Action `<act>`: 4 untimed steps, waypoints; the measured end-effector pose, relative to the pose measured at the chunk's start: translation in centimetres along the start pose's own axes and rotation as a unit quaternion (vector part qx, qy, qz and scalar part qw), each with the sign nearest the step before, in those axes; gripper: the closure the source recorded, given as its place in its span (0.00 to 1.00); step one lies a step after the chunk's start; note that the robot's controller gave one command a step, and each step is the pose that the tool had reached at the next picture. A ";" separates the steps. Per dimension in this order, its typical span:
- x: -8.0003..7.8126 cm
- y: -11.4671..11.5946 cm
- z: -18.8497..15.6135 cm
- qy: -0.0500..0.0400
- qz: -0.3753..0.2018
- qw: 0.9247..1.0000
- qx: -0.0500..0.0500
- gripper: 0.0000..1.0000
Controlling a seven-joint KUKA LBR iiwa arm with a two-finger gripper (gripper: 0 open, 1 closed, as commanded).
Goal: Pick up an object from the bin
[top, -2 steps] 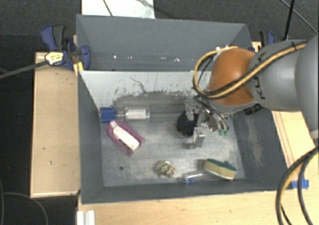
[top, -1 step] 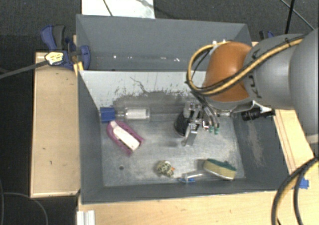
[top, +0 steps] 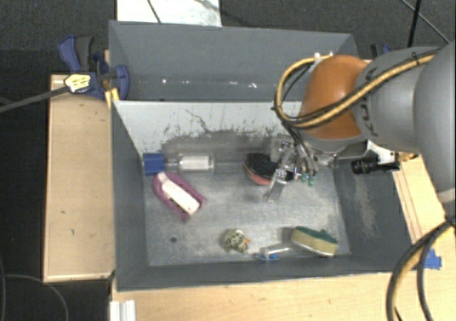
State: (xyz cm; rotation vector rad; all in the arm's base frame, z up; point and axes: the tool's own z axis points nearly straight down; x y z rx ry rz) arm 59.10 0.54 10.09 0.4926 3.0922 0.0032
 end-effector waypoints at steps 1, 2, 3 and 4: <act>0.6 2.8 2.4 -0.007 0.122 0.992 -0.001 0.00; 1.8 3.2 2.4 -0.004 0.256 0.967 -0.001 0.00; 2.0 3.3 2.6 -0.002 0.253 0.967 -0.001 1.00; 1.7 3.4 -6.4 0.001 0.251 0.968 0.000 1.00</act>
Offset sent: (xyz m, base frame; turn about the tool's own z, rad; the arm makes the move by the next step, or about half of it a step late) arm -0.0034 0.0308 -0.0309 0.2438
